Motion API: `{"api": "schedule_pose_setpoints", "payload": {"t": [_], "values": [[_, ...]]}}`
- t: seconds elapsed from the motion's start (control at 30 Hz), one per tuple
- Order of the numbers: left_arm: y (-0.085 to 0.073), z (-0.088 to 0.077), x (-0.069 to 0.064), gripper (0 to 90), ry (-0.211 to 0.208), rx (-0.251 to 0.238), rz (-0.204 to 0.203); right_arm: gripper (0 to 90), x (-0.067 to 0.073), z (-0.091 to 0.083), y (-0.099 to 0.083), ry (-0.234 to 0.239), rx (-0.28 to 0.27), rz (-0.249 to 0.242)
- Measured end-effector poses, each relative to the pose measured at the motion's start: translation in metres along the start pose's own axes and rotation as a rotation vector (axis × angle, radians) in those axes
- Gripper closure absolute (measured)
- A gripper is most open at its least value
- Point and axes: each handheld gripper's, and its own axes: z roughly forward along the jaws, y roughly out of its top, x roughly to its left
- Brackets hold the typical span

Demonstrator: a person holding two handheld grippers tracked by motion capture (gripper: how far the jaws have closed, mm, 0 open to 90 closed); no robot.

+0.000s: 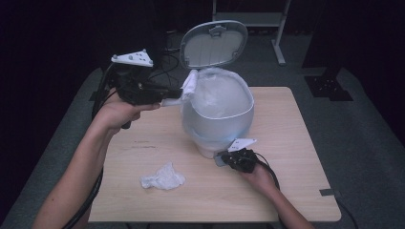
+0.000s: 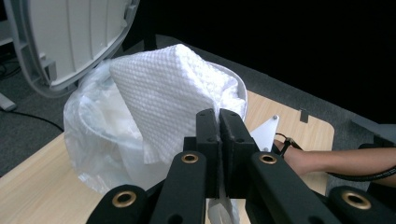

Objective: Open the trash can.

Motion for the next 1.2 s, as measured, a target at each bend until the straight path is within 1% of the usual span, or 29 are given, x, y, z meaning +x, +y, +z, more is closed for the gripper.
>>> {"api": "schedule_pose_setpoints", "payload": {"t": [0.1,0.3,0.67,0.9,1.2], "values": [[0.005,0.003,0.000,87.3,-0.002,0.009,0.008,87.6,0.000,0.000,0.000,0.000,0.002,0.001],[0.014,0.012,0.001,87.3,-0.016,0.021,0.006,87.6,0.000,0.000,0.000,0.001,0.001,-0.001],[0.027,0.026,0.005,87.3,-0.018,0.040,0.003,87.7,0.000,0.000,0.000,0.002,0.001,0.001],[0.031,0.036,0.004,87.2,-0.027,0.039,0.003,87.8,0.000,0.000,0.000,0.003,0.002,0.001],[0.034,0.052,0.009,87.2,-0.035,0.058,-0.008,87.8,0.000,0.000,0.000,0.002,0.002,-0.002]]}}
